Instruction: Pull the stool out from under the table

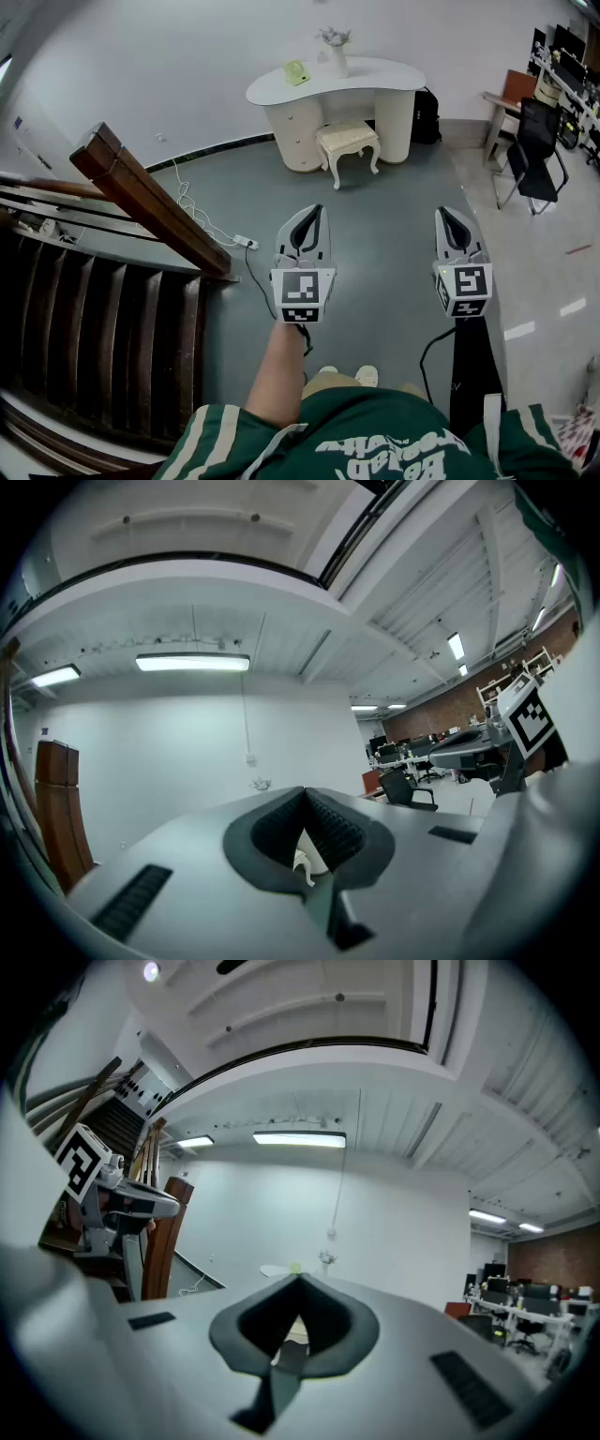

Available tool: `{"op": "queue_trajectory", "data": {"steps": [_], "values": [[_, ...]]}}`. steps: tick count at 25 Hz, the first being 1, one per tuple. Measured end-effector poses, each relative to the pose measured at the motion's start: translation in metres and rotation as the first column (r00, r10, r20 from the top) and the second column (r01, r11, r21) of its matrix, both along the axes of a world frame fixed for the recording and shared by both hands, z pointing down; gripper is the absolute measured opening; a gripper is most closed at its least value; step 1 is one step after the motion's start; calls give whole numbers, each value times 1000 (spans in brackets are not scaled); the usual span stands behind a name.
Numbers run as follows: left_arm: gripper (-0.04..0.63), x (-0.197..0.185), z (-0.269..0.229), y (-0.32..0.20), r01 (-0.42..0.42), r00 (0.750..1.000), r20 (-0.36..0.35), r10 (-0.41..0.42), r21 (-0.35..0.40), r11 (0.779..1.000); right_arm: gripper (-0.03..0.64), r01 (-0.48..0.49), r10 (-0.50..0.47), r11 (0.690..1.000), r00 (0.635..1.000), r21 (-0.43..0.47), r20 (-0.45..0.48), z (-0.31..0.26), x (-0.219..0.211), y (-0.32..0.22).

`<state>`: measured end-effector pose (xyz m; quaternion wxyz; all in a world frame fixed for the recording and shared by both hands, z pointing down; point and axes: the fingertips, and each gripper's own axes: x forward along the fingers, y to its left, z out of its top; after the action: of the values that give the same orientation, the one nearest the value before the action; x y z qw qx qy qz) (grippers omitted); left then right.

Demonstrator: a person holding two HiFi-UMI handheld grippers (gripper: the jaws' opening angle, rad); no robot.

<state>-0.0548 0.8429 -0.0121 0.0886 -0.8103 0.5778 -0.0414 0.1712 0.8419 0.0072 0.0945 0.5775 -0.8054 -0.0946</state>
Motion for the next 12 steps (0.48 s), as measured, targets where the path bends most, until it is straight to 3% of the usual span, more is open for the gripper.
{"op": "queue_trajectory", "data": {"steps": [8,12], "values": [[2,7,1,-3,-1,1000,4,1,-6,1000,3,4,-4,1000,1000,5,20,-1,1,-1],[10,25,2,0,-80,996,-35,79,-16,997,3,24,-24,1000,998,-1,54,0,7,1]]}}
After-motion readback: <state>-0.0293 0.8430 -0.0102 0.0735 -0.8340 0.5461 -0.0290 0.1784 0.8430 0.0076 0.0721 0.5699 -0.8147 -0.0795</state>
